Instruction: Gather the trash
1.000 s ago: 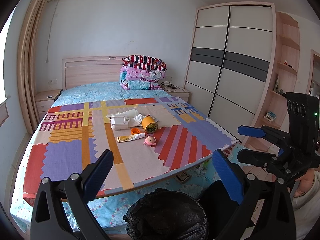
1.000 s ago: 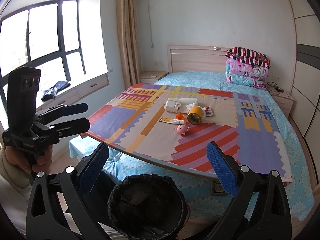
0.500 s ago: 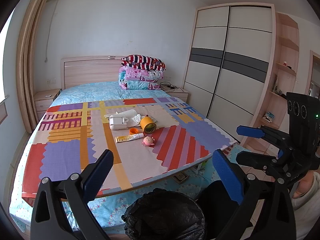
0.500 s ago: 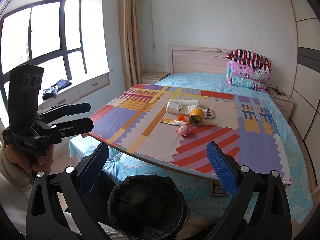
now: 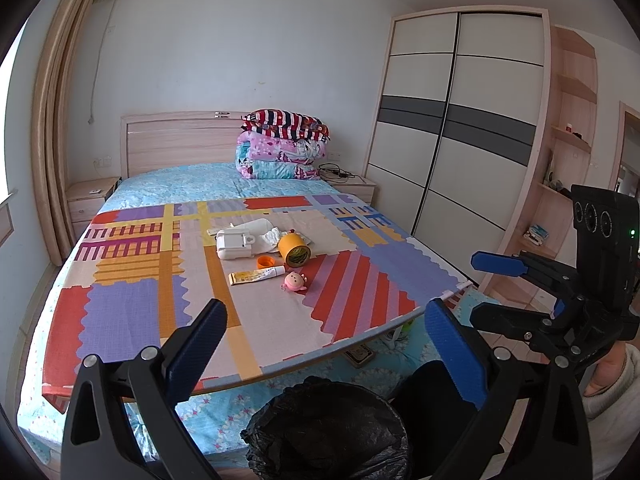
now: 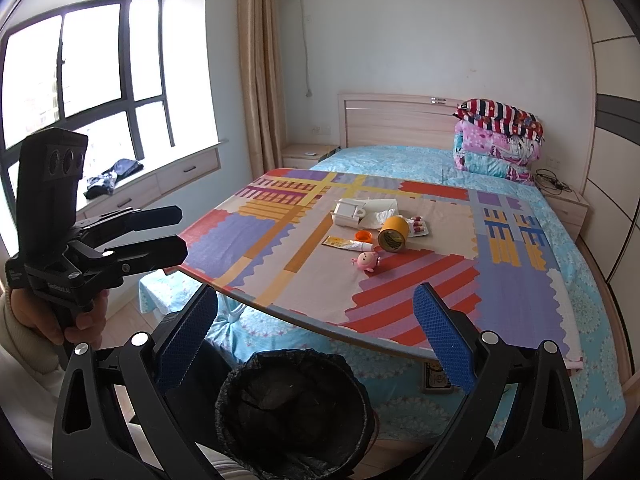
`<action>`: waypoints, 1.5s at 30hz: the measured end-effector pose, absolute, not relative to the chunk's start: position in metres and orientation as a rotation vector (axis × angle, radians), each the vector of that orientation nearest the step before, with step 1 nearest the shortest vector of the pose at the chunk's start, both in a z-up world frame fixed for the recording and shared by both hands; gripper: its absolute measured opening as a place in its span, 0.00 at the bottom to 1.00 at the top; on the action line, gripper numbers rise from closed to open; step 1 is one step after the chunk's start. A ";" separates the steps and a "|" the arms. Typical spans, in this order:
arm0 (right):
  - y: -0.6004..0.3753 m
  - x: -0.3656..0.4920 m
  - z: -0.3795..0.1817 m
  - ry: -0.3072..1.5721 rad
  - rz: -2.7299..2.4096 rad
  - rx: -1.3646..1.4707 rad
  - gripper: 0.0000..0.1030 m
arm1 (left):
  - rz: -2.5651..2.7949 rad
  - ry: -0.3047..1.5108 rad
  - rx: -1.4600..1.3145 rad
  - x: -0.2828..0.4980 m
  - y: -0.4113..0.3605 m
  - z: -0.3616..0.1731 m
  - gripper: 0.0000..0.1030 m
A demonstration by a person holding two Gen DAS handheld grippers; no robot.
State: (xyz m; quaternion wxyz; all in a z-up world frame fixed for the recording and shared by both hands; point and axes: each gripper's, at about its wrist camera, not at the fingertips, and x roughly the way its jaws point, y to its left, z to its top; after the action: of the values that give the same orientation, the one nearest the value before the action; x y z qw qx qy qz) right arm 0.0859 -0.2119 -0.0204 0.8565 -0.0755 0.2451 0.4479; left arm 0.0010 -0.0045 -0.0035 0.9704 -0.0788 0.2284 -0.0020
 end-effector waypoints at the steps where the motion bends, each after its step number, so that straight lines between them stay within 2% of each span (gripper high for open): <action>1: -0.212 0.086 -0.020 0.516 0.942 -0.159 0.96 | -0.006 0.462 -0.157 0.001 -0.005 -0.004 0.93; 31: -0.212 0.089 -0.024 0.522 0.943 -0.158 0.96 | 0.000 0.479 -0.141 0.007 -0.004 -0.007 0.93; 45: -0.179 0.152 -0.047 0.614 0.951 -0.148 0.96 | -0.026 0.611 -0.017 0.084 0.053 -0.036 0.93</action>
State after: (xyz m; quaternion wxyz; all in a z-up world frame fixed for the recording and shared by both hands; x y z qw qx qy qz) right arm 0.1524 -0.1791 -0.0471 0.8413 -0.0701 0.2906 0.4503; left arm 0.0840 0.0529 -0.0359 0.9536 -0.0083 0.3007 -0.0126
